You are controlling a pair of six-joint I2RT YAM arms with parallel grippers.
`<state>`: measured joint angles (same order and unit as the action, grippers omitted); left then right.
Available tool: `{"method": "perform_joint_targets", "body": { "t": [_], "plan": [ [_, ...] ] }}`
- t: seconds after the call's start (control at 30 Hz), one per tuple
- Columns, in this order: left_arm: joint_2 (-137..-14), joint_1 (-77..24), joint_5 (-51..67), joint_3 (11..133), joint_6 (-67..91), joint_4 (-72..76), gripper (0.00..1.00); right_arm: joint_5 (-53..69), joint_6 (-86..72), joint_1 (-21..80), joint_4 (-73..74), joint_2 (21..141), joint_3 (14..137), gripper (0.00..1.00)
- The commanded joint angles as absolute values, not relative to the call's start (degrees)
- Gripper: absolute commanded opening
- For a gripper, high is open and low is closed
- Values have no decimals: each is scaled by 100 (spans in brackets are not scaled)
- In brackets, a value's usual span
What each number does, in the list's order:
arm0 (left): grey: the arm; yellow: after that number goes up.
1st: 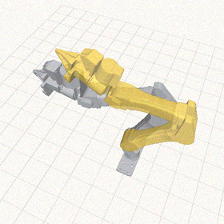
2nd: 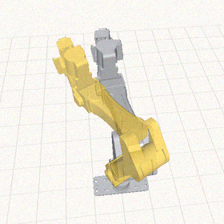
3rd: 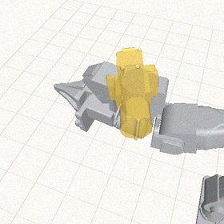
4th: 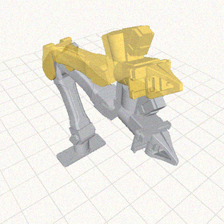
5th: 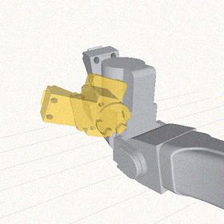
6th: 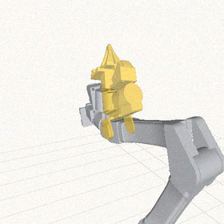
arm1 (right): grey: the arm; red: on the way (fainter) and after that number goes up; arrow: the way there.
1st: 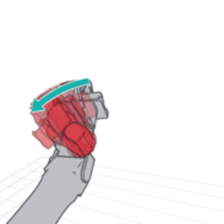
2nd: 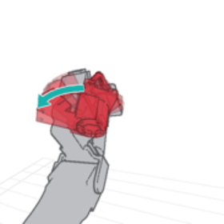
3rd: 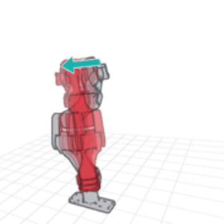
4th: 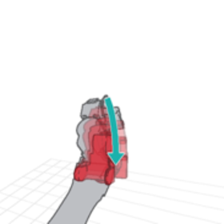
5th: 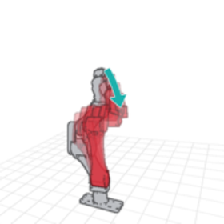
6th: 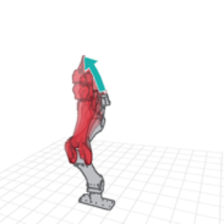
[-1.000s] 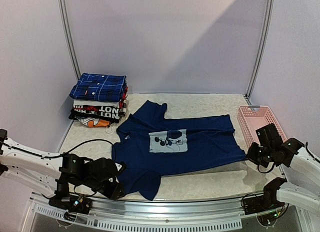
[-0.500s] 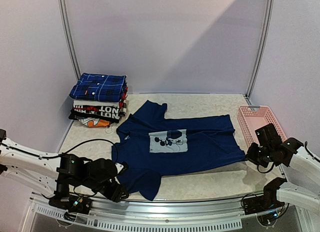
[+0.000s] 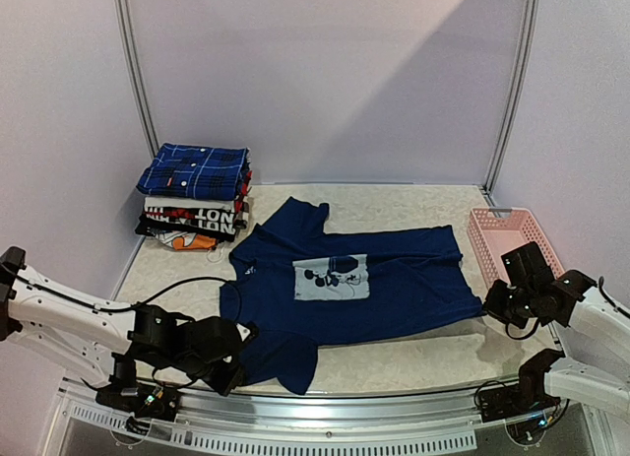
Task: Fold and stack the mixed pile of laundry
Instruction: Pick up the flattened T-shirt from the center of the board.
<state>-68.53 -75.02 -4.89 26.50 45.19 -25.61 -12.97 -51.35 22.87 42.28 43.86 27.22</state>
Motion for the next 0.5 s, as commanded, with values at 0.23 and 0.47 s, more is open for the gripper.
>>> {"method": "perform_joint_targets", "body": {
  "t": [0.23, 0.47],
  "plan": [
    [-5907, -7712, 112, 3274, 4536, -3128, 0, -1380, -5139, 2311, 4445, 4195, 2805, 0],
    [-4353, -7717, 56, 3641, 4856, -4155, 0, -1268, -5254, 2305, 4663, 4089, 2840, 0]
  ]
}}
